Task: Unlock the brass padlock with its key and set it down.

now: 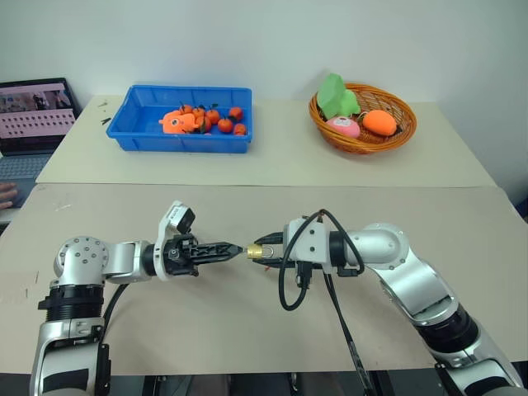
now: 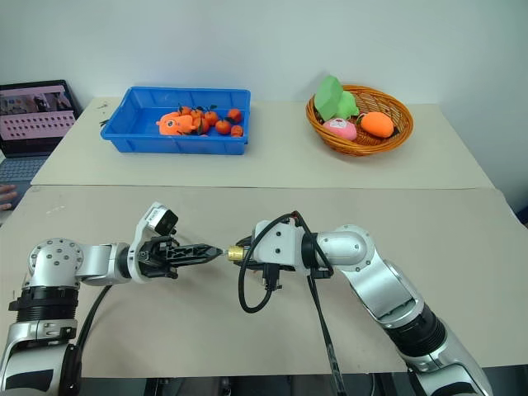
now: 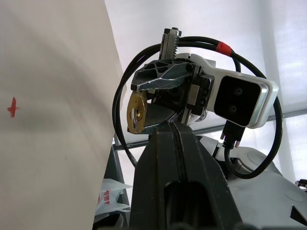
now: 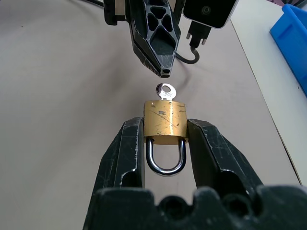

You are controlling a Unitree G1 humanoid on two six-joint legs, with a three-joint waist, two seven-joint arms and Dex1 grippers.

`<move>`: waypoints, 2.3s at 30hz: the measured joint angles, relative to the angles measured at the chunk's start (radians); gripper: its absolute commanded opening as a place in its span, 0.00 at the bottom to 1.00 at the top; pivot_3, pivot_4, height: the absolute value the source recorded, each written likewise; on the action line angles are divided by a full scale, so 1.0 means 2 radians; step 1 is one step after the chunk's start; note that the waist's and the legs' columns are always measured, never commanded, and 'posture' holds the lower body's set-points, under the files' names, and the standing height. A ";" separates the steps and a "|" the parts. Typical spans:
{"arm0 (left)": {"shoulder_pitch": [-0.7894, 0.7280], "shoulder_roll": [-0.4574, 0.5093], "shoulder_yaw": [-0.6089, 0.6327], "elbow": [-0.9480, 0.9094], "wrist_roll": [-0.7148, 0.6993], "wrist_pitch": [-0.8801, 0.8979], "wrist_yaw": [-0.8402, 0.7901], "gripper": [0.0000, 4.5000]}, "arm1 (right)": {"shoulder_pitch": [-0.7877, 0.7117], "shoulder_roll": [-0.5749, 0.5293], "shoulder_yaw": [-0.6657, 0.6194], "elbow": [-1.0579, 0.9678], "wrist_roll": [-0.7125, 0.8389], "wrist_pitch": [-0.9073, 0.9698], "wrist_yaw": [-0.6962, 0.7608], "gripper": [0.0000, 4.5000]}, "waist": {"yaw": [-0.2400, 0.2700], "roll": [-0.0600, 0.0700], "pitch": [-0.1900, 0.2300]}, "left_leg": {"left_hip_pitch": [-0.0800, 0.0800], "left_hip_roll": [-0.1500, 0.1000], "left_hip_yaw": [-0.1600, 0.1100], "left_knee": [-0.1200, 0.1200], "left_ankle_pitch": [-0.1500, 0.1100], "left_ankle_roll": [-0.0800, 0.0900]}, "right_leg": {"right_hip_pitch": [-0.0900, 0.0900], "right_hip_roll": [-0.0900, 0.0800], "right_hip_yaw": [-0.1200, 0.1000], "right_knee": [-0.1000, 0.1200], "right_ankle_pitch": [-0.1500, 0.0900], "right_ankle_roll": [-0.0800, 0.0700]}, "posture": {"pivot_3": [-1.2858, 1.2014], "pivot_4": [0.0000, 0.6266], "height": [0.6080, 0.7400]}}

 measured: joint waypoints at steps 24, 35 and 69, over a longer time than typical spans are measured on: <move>0.010 0.020 -0.015 -0.014 0.057 -0.033 -0.063 0.53 | 0.003 -0.002 0.011 -0.001 -0.008 0.002 0.000 0.21 | 0.000 0.000 0.000 | 0.000 0.000 0.001 0.000 0.000 0.000 | 0.000 0.000 0.000 0.000 0.000 0.000 | 0.52 0.24 1.00; 0.006 0.031 -0.042 0.009 0.108 -0.044 -0.110 0.60 | -0.018 -0.017 0.009 -0.024 -0.014 0.007 0.001 0.21 | -0.001 0.000 0.000 | 0.000 0.000 0.002 0.000 0.000 0.000 | 0.000 0.000 0.000 0.000 0.000 0.000 | 0.52 0.24 1.00; -0.036 0.045 -0.047 0.052 -0.004 0.007 -0.062 0.55 | -0.021 0.004 -0.008 0.002 0.041 0.005 0.002 0.21 | 0.000 0.000 0.000 | 0.000 0.000 -0.001 0.000 0.000 0.000 | 0.000 0.000 -0.001 0.000 0.000 0.000 | 0.52 0.24 1.00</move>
